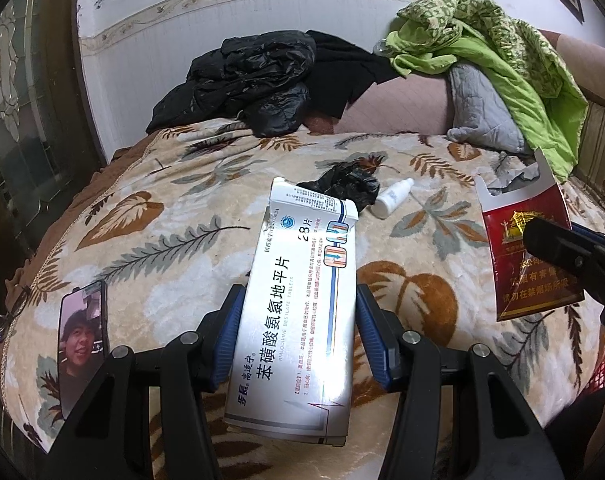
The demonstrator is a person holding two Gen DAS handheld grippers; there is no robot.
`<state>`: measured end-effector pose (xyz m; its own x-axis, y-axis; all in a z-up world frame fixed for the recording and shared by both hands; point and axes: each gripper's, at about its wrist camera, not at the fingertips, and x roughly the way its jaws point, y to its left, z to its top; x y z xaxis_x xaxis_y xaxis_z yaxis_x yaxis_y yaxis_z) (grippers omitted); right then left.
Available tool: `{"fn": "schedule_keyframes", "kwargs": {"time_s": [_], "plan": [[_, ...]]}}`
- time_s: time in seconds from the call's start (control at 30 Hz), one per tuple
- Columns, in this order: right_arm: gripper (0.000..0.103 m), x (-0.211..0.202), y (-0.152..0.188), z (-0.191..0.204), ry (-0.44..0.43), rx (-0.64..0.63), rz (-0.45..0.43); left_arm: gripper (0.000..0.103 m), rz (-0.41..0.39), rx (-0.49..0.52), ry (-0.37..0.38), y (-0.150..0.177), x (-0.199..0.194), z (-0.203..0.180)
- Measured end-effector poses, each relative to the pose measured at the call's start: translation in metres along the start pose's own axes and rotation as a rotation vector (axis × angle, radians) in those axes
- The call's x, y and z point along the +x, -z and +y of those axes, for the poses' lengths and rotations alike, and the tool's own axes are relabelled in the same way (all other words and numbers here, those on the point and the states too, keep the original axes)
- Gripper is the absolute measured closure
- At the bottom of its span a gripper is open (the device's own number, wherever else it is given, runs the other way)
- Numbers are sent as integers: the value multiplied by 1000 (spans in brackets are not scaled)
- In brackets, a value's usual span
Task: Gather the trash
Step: 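Hold the white medicine box and red cigarette pack lifted above the bed, then carry both boxes to the red wastebasket and open both grippers inside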
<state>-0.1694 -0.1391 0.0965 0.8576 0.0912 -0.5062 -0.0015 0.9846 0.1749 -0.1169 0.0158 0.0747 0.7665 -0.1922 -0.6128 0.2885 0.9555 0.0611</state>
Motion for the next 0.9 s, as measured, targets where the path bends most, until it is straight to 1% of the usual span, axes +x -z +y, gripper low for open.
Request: {"fn": "schedule_keyframes", "kwargs": {"time_s": [0.07,0.1,0.17,0.27,0.3,0.4,0.5,0.6,0.73,0.9], "plan": [[76,-7,0,-4,-4,20,3,50,-12,0,42,-2,-6,-3],[76,-15,1,-9,-9,39,4,50,-26,2,81,-4,-13,-6],[76,-29,2,-18,-5,62,-4,50,-46,34,123,-7,-22,-17],[76,-57,8,-36,40,83,-14,50,-74,83,194,-9,-36,-37],[76,-68,11,-43,57,94,-19,50,-72,97,221,-10,-39,-44],[76,-100,23,-66,125,129,-19,50,-70,136,272,-12,-47,-65],[76,-127,33,-87,184,173,-23,50,-89,175,329,-14,-60,-87],[76,-147,41,-104,229,210,-30,50,-80,206,392,-17,-72,-110],[76,-168,50,-120,270,252,-32,50,-88,254,447,-18,-87,-140],[76,-194,58,-129,321,271,-39,50,-98,322,505,-15,-103,-179]]}}
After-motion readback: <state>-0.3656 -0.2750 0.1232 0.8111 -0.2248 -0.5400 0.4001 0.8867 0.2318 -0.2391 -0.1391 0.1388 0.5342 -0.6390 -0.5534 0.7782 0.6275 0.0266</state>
